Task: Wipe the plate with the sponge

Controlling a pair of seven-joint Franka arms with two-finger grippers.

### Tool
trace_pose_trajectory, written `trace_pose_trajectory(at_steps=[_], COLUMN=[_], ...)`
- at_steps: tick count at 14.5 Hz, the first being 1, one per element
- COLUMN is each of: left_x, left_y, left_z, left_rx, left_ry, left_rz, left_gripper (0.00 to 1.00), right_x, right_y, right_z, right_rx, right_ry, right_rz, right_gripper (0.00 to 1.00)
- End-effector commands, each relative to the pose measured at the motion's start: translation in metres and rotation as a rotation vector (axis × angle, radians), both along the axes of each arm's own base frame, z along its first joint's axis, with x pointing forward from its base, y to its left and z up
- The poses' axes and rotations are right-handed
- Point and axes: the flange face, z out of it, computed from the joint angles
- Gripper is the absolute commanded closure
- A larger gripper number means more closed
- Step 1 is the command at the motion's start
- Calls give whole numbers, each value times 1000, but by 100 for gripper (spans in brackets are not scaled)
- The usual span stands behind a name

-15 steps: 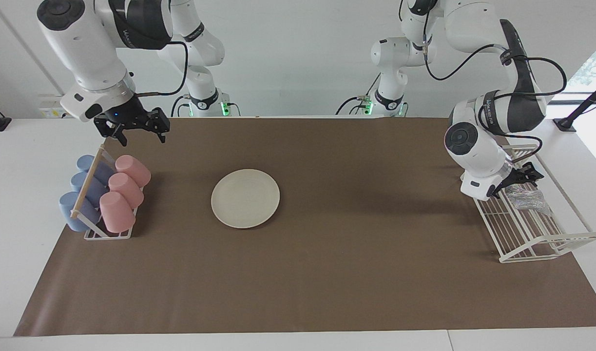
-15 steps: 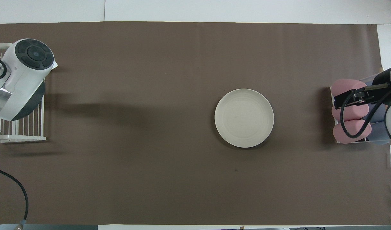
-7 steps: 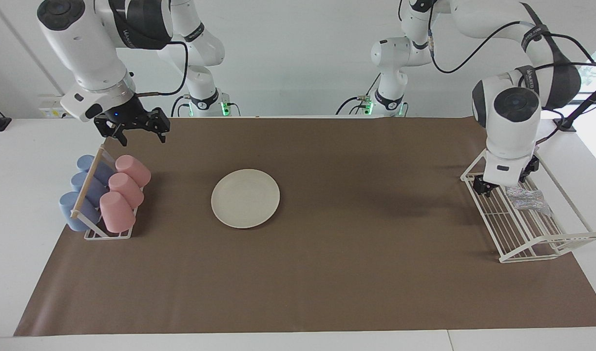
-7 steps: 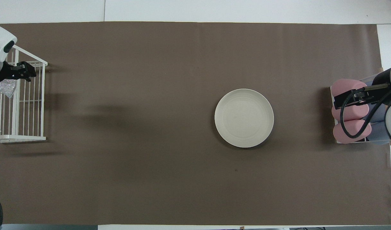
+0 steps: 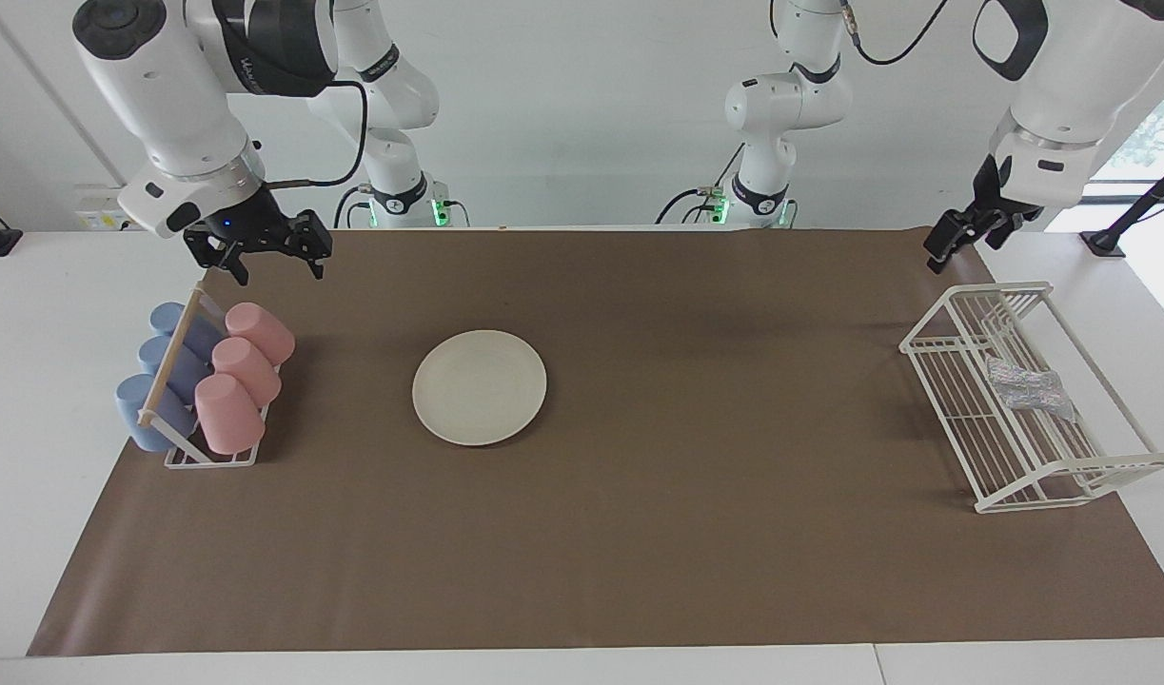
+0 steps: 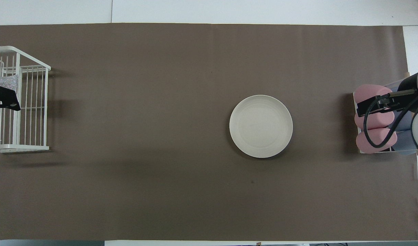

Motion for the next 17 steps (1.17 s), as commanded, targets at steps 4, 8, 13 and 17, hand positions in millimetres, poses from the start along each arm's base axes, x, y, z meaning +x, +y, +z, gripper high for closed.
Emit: trace_pose_trajectory(at_steps=[4,8,13,17], left_x=[-27,3,18,10], left_y=[-20,-17,-16,-26], left_z=[-4,-26,5,3], left_rx=[-117,-129,-115,-117], left_ry=[92,90,47,76], left_rz=[-102,-94,-98,-116], left_gripper=[0,0,0,0], right_x=[-2,-3,-3,-3], right_y=[0,0,0,0], right_z=[4,4,4,4], right_rx=[10,10,10,10], right_ry=[8,7,7,7], right_rz=[15,15,15,15], right_gripper=[0,0,0,0])
